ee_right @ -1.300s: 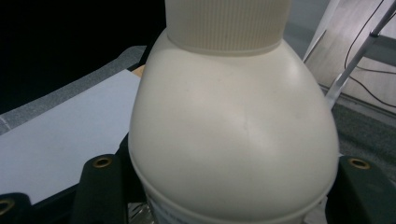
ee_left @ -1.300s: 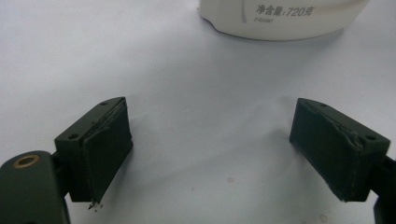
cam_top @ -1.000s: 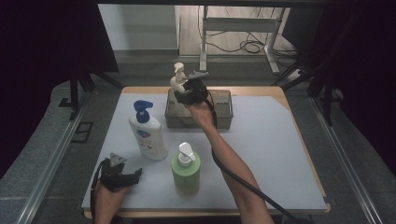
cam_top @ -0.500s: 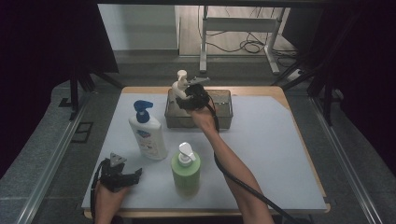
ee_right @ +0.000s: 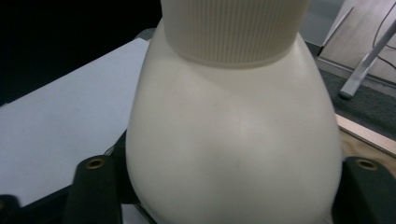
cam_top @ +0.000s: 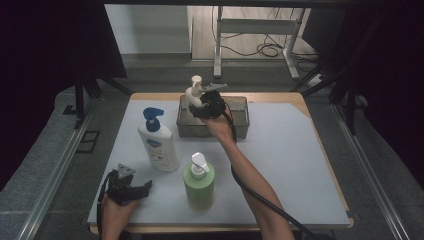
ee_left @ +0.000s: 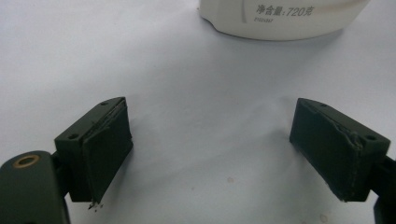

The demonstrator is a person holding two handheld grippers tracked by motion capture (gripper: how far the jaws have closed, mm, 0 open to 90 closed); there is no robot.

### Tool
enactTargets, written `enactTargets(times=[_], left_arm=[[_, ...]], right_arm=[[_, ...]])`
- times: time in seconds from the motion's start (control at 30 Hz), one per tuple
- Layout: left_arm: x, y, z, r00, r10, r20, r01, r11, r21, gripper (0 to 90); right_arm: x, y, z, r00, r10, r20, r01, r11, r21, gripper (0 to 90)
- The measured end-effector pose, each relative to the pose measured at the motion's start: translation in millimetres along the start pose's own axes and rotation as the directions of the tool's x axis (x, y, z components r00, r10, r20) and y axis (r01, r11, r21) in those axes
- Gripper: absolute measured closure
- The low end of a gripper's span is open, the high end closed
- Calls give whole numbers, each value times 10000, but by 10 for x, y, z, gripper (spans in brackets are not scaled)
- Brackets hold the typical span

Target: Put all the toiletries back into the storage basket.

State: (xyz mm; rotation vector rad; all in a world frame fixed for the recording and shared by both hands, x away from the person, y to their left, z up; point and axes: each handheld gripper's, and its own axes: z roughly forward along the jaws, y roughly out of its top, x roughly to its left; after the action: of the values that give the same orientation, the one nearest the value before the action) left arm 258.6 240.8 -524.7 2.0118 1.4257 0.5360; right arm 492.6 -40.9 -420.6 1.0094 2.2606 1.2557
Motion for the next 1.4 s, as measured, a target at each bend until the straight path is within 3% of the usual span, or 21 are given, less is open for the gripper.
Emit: enactTargets(times=[0.13, 0.27, 0.6, 0.9, 1.13, 1.27, 1.4], left_arm=[[0, 0, 0, 10000, 3, -2, -3, 10000, -1, 122], [0, 0, -1, 10000, 1, 3, -1, 10000, -1, 122], [0, -1, 1, 10000, -3, 0, 3, 10000, -15, 122], [1, -1, -1, 10000, 0, 7, 0, 10000, -1, 122], [1, -1, 0, 10000, -4, 9, 4, 10000, -13, 122], [1, -1, 0, 10000, -5, 9, 5, 10000, -14, 122], [1, -1, -1, 10000, -4, 7, 4, 10000, -5, 122]], right_arm=[[-11, 1, 1, 9998, -153, 159, 151, 9998, 153, 218], [-26, -16, -44, 9996, -243, 164, 240, 9996, 154, 197], [-69, -82, -239, 9990, -346, -298, 353, 9991, 253, 167], [-119, -203, -397, 9974, -366, -624, 418, 9955, 849, 193], [-260, -287, -498, 9981, 11, -613, 53, 9945, 1049, 411], [-336, -324, -484, 9978, 332, -567, -258, 9916, 1264, 552], [-366, -343, -420, 9988, 332, -361, -277, 9891, 1445, 695]])
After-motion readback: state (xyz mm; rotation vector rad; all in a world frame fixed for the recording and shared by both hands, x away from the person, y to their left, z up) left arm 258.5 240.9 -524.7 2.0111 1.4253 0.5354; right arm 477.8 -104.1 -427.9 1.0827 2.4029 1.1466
